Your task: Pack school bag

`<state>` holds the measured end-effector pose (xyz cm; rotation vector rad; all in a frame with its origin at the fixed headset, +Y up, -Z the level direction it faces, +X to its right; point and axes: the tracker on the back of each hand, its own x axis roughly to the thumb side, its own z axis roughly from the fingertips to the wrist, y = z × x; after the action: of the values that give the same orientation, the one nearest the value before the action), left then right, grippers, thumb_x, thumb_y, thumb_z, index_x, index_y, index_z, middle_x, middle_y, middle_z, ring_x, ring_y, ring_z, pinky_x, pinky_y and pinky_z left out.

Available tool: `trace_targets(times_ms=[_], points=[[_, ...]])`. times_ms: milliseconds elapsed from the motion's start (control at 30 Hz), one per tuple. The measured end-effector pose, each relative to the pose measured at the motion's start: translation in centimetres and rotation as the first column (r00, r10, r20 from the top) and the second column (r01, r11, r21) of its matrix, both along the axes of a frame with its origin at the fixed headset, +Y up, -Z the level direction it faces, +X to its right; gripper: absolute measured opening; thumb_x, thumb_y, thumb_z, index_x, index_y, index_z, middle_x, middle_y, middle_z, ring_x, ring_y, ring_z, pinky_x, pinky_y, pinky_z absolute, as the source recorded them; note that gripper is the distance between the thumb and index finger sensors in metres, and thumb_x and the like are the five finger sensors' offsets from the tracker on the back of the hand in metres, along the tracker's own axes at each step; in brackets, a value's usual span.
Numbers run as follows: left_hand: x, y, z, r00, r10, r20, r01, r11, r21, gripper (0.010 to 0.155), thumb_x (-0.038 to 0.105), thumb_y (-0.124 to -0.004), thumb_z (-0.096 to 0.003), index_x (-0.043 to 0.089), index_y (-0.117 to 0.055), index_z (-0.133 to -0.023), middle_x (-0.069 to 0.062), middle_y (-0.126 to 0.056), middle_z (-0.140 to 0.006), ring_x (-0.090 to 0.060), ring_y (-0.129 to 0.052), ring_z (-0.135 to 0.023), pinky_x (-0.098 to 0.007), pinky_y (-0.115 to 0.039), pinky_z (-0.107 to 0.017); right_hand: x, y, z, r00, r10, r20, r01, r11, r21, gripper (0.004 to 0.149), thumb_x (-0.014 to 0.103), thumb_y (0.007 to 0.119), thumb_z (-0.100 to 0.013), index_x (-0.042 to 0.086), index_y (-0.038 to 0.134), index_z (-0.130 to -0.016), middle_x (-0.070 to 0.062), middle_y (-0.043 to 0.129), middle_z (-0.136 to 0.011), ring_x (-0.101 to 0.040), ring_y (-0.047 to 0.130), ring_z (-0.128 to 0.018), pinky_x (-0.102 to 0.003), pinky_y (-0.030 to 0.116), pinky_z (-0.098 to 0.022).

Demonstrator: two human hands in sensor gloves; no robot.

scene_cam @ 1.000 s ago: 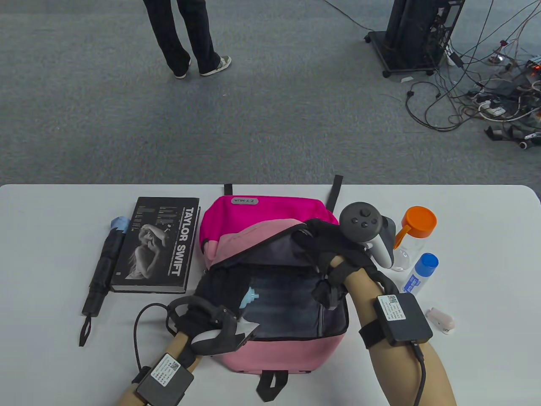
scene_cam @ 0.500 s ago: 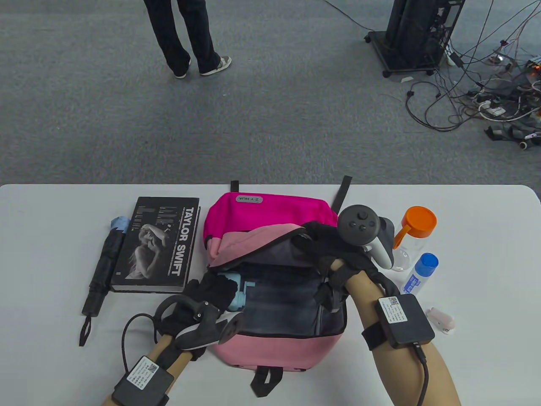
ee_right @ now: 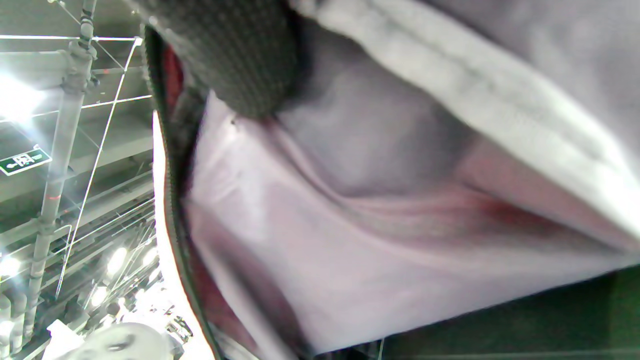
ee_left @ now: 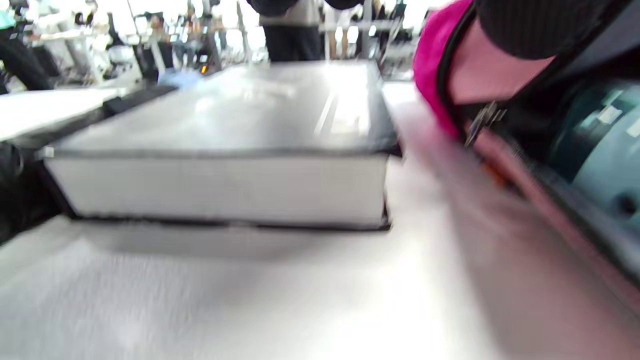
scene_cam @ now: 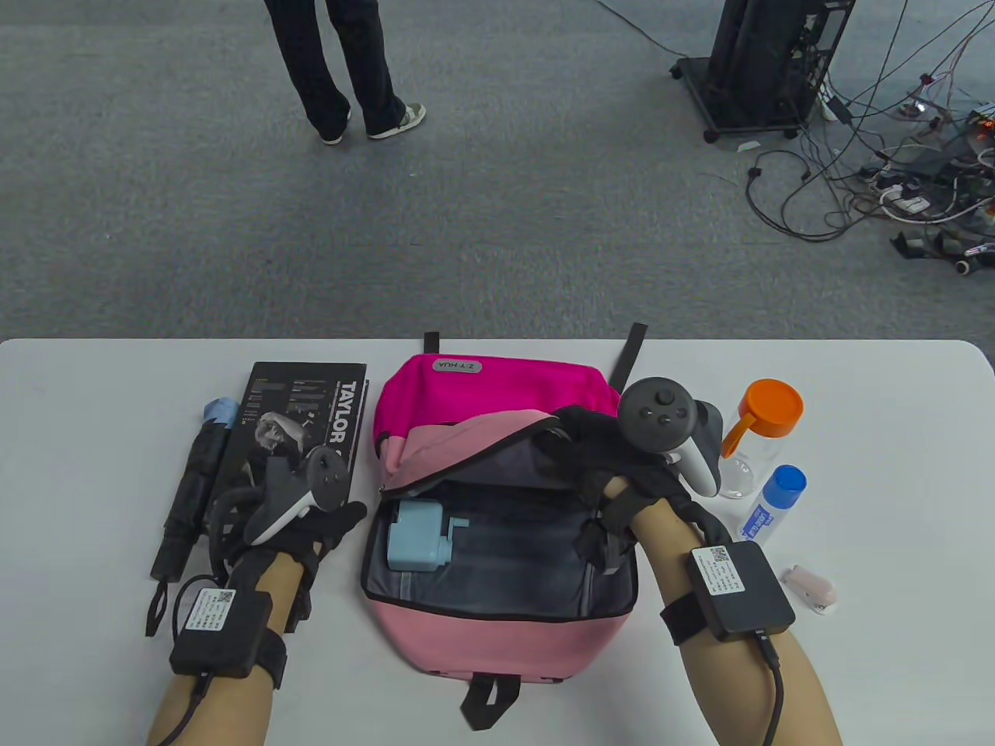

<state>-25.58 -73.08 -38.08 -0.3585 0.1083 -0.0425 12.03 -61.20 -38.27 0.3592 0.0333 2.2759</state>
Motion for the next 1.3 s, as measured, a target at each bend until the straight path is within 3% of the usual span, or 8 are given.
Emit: trace_targets(times_ms=[167,333,467,800,1000,1133,1200,1300], points=[[-0.1,-3.4,-1.4,0.991,-0.068,-0.116,0.044,0.979,-0.200,0.114,0.073,-0.068,-0.0466,0.003,-0.011,-0.115,-0.043,-0.013,-0.118,-0.071,-0.015,-0.103,-0.078,-0.031,-0.074,0.5,-0.5,-0.2,1.000,-0.023,-0.001,0.023,1.000,-0.011,0.040,0.031,0.081,-0.052,0.007,0.088,-0.083,-0.019,0.100,-0.076,-0.047,0.099,-0.073,-0.074,0.083,-0.050],[0.9,-4.5,-1.4,0.983,-0.160,-0.093,0.152,0.985,-0.083,0.107,0.071,-0.063,-0.0490,0.001,-0.015,-0.115,-0.043,-0.023,-0.118,-0.072,-0.033,-0.104,-0.077,-0.044,-0.074,0.8,-1.1,-0.2,0.999,-0.040,-0.007,0.040,0.999,-0.020,0.040,0.031,0.081,-0.052,0.007,0.087,-0.083,-0.020,0.100,-0.076,-0.047,0.099,-0.073,-0.074,0.082,-0.051],[0.9,-4.4,-1.0,0.985,-0.092,-0.144,0.089,0.996,-0.030,0.092,0.060,-0.061,-0.0544,0.005,-0.021,-0.116,-0.039,-0.027,-0.119,-0.069,-0.035,-0.105,-0.075,-0.044,-0.074,0.5,-1.3,0.1,0.999,-0.030,-0.017,0.030,0.999,-0.015,0.040,0.031,0.081,-0.052,0.007,0.088,-0.083,-0.020,0.100,-0.076,-0.047,0.099,-0.073,-0.074,0.082,-0.051],[1.8,-2.9,0.5,0.992,-0.122,-0.031,0.121,0.992,-0.047,0.087,0.057,-0.061,-0.0554,0.005,-0.028,-0.117,-0.042,-0.040,-0.117,-0.071,-0.051,-0.101,-0.074,-0.058,-0.073,0.6,-1.3,0.2,0.999,-0.028,-0.018,0.028,1.000,-0.012,0.040,0.031,0.081,-0.052,0.007,0.087,-0.083,-0.019,0.100,-0.076,-0.047,0.099,-0.073,-0.074,0.082,-0.051],[-0.2,2.0,1.7,0.982,0.190,-0.023,-0.190,0.981,-0.025,0.086,0.060,-0.063,-0.0549,0.008,-0.036,-0.118,-0.043,-0.052,-0.114,-0.071,-0.064,-0.097,-0.073,-0.070,-0.069,0.6,-1.3,0.1,0.999,-0.032,-0.005,0.032,0.999,-0.008,0.040,0.031,0.081,-0.052,0.007,0.087,-0.083,-0.019,0.100,-0.076,-0.047,0.099,-0.073,-0.075,0.081,-0.052],[-2.2,4.6,2.7,0.916,0.401,0.018,-0.401,0.916,-0.009,0.080,0.059,-0.062,-0.0560,0.024,-0.025,-0.117,-0.046,-0.060,-0.109,-0.070,-0.076,-0.090,-0.070,-0.081,-0.062,0.7,-1.5,0.1,0.999,-0.044,-0.012,0.044,0.999,-0.014,0.040,0.031,0.081,-0.052,0.007,0.087,-0.083,-0.019,0.100,-0.076,-0.047,0.099,-0.073,-0.075,0.081,-0.052],[-3.8,5.7,3.3,0.845,0.534,0.023,-0.535,0.843,0.060,0.076,0.055,-0.064,-0.0567,0.031,-0.021,-0.115,-0.044,-0.066,-0.106,-0.068,-0.084,-0.085,-0.067,-0.086,-0.058,0.7,-1.4,0.1,0.999,-0.040,-0.015,0.040,0.999,-0.016,0.040,0.031,0.081,-0.052,0.007,0.087,-0.083,-0.019,0.100,-0.076,-0.047,0.099,-0.073,-0.075,0.081,-0.052],[-5.7,6.3,4.2,0.815,0.579,0.014,-0.567,0.793,0.223,0.072,0.046,-0.073,-0.0567,0.037,-0.027,-0.112,-0.038,-0.074,-0.105,-0.064,-0.089,-0.084,-0.065,-0.088,-0.057,0.7,-1.0,0.1,0.999,-0.041,-0.010,0.041,0.999,-0.009,0.040,0.031,0.081,-0.052,0.007,0.087,-0.083,-0.019,0.100,-0.076,-0.047,0.099,-0.073,-0.075,0.081,-0.052]])
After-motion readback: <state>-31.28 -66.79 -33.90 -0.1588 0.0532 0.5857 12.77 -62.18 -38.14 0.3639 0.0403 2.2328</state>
